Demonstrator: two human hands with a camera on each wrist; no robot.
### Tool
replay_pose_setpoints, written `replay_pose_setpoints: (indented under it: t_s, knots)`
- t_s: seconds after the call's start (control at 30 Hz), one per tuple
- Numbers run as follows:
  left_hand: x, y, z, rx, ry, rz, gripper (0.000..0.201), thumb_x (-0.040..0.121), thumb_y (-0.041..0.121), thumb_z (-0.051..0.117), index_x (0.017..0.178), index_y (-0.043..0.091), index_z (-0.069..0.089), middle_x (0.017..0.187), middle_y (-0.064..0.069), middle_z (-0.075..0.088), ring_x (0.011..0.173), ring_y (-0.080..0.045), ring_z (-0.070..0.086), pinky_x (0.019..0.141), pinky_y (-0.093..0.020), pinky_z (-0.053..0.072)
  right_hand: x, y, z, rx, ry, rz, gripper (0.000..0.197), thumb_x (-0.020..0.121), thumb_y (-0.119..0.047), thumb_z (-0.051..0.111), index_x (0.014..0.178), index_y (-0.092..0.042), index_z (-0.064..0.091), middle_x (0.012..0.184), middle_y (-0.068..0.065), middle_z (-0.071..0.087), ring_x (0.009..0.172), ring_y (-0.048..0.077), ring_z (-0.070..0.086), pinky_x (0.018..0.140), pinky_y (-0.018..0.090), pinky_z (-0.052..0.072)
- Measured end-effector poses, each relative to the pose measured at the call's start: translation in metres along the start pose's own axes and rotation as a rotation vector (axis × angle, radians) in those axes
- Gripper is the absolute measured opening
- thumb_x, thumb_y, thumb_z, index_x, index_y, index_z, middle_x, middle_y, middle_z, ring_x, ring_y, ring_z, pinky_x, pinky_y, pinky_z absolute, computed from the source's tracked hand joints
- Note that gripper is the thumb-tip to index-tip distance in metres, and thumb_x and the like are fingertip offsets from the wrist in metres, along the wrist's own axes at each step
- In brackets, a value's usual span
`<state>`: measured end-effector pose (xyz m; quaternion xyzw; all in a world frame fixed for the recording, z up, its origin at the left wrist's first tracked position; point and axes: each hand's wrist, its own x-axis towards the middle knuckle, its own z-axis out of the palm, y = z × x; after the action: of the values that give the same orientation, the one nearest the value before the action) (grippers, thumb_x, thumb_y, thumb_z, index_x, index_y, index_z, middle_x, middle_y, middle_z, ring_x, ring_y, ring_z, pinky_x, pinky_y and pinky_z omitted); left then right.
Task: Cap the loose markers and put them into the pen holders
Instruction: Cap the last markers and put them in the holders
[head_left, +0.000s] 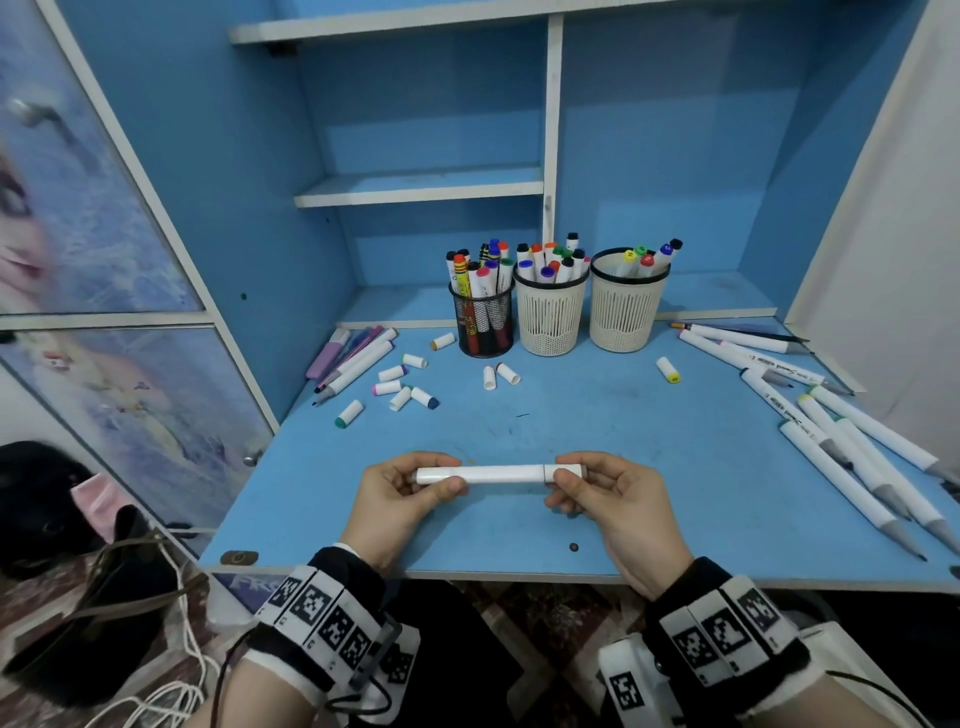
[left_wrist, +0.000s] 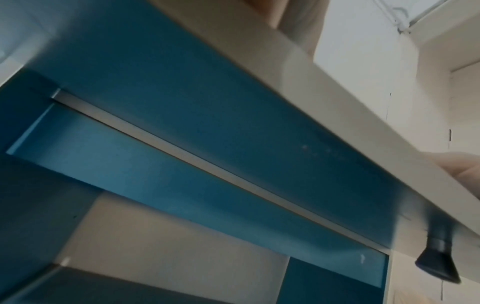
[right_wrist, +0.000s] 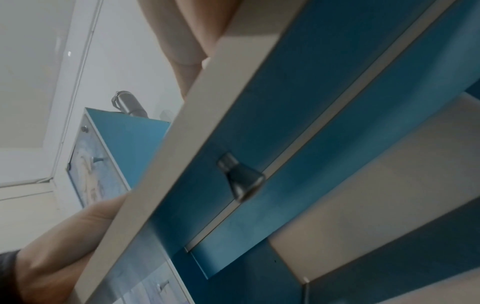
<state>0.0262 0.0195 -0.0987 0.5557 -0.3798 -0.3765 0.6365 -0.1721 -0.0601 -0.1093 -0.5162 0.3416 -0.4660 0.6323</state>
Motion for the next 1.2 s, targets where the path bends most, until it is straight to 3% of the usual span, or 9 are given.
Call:
replay_pose_setpoints:
  t_s: [0.13,0.23,0.33,0.6,0.77,0.9,1.0,1.1,1.2]
  knots:
    - [0.001,0.007,0.001,-0.088,0.071,-0.026,0.027,0.072,-0.008,0.069,0.092,0.009,0.064,0.07,-0.008,0.071,0.065,-0.015,0.068,0.067,-0.019,0.055,-0.002,-0.005,0.002,-0.048,-0.04,0.047,0.014,0.083,0.006,0.063,0.088,-0.005,0.07,0.067,0.014,0.07,0.057,0.019,0.061,0.057,0.022,0.047]
    - [0.004,0.018,0.004,-0.15,0.135,-0.027,0.027,0.074,-0.005,0.069,0.095,0.008,0.06,0.067,-0.008,0.071,0.063,-0.016,0.068,0.065,-0.02,0.056,-0.004,-0.014,0.005,-0.079,-0.128,0.113,0.022,0.087,0.008,0.055,0.096,-0.005,0.069,0.075,0.013,0.07,0.062,0.021,0.06,0.057,0.024,0.046]
    - [0.006,0.041,0.009,-0.165,0.139,0.007,0.027,0.074,-0.003,0.07,0.095,0.006,0.057,0.065,-0.008,0.069,0.061,-0.018,0.066,0.062,-0.02,0.055,-0.009,-0.028,0.011,-0.145,-0.221,0.177,0.018,0.088,0.0,0.059,0.101,-0.006,0.069,0.077,0.013,0.071,0.065,0.02,0.058,0.058,0.025,0.043]
    - [0.016,0.105,0.026,0.148,-0.118,0.136,0.031,0.072,-0.002,0.074,0.093,0.011,0.057,0.061,-0.001,0.069,0.055,-0.013,0.064,0.055,-0.019,0.05,-0.011,-0.063,0.042,-0.327,-0.348,0.047,0.018,0.088,-0.015,0.063,0.106,-0.016,0.068,0.078,0.014,0.072,0.07,0.012,0.06,0.07,0.034,0.045]
    - [0.045,0.124,0.007,0.349,-0.162,0.157,0.022,0.074,0.004,0.075,0.091,0.007,0.062,0.074,-0.014,0.069,0.063,-0.016,0.063,0.065,-0.028,0.053,0.007,-0.078,0.043,-0.394,-0.304,0.001,0.016,0.088,-0.01,0.064,0.102,-0.015,0.068,0.08,0.016,0.072,0.067,0.016,0.058,0.071,0.036,0.05]
    - [0.086,0.105,-0.037,0.547,-0.022,0.102,0.018,0.072,0.003,0.078,0.078,0.01,0.063,0.085,-0.014,0.07,0.074,-0.02,0.063,0.078,-0.035,0.052,0.032,-0.097,0.031,-0.454,-0.244,-0.058,0.014,0.087,-0.012,0.065,0.097,-0.021,0.067,0.088,0.028,0.066,0.07,0.017,0.056,0.062,0.022,0.048]
    - [0.116,0.082,-0.072,0.899,0.042,-0.003,0.019,0.069,0.013,0.08,0.071,0.015,0.061,0.078,-0.004,0.065,0.072,-0.019,0.057,0.073,-0.026,0.045,0.055,-0.112,0.02,-0.492,-0.178,-0.104,0.017,0.086,-0.01,0.066,0.102,-0.015,0.065,0.087,0.031,0.064,0.07,0.018,0.058,0.059,0.023,0.052]
    - [0.132,0.063,-0.093,1.189,-0.01,-0.198,0.021,0.07,0.017,0.078,0.087,0.015,0.065,0.09,-0.005,0.063,0.079,-0.017,0.056,0.069,-0.021,0.042,0.076,-0.128,0.01,-0.507,-0.103,-0.158,0.024,0.086,-0.005,0.065,0.11,-0.008,0.062,0.08,0.022,0.063,0.065,0.016,0.059,0.059,0.027,0.057]
    - [0.141,0.054,-0.095,1.276,-0.047,-0.313,0.03,0.07,0.016,0.078,0.099,0.01,0.069,0.103,-0.008,0.066,0.08,-0.016,0.056,0.068,-0.021,0.046,0.093,-0.146,0.002,-0.512,-0.043,-0.214,0.031,0.086,-0.001,0.063,0.116,-0.009,0.06,0.084,0.015,0.064,0.067,0.018,0.062,0.062,0.032,0.059]
